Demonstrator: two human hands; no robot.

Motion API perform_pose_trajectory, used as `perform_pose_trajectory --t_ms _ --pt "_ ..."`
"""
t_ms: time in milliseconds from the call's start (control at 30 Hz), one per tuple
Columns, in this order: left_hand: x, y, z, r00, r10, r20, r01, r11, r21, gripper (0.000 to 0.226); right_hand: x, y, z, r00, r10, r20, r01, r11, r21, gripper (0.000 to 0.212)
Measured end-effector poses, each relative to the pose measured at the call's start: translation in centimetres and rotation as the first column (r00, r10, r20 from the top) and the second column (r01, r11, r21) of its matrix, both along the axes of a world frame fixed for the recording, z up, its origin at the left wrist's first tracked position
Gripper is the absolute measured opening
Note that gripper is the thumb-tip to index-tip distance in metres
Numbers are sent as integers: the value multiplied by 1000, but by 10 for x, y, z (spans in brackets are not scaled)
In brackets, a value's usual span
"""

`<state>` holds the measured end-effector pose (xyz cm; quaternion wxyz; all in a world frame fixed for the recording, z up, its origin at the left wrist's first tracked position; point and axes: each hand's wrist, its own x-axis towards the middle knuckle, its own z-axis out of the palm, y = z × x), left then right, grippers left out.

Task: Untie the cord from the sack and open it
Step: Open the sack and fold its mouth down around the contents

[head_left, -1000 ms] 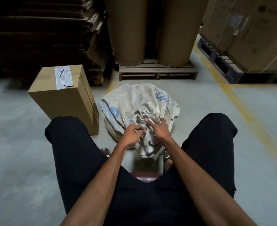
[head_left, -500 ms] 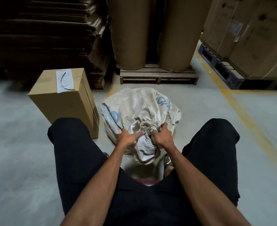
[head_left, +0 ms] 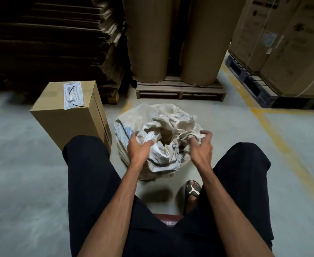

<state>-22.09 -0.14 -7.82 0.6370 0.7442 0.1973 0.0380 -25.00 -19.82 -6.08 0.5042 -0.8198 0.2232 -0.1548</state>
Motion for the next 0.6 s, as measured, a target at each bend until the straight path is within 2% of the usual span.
perform_pose_trajectory --t_ms 100,200,300,367,400,433,500,533,600 --pt "-3 14 5 986 151 64 -146 986 -75 80 -5 -20 9 988 -155 -27 155 988 6 33" --pt "-5 21 10 973 212 94 -201 973 -115 80 -6 -39 12 969 -208 -136 199 977 -81 54" --pt "-6 22 13 973 191 127 -184 981 -67 78 -2 -42 14 982 4 -190 -28 992 -124 85" --pt "-3 21 10 976 174 129 -170 985 -38 77 -1 -37 17 979 140 -145 -149 987 -56 101" --pt "-2 20 8 979 162 120 -161 987 -21 77 -1 -34 15 979 173 -104 -179 982 -52 103" --pt "-1 21 6 983 151 102 -152 988 1 76 -1 -30 11 980 191 -58 -197 974 -112 100" --pt "2 21 4 990 131 48 -132 991 34 72 2 -23 2 978 208 -15 -197 899 -392 81" --pt "3 21 3 993 118 18 -119 992 33 70 6 -20 -4 977 211 -31 -196 833 -517 73" --pt "4 20 -1 997 72 -38 -72 997 -6 67 11 -11 -14 965 225 -138 -262 745 -614 69"
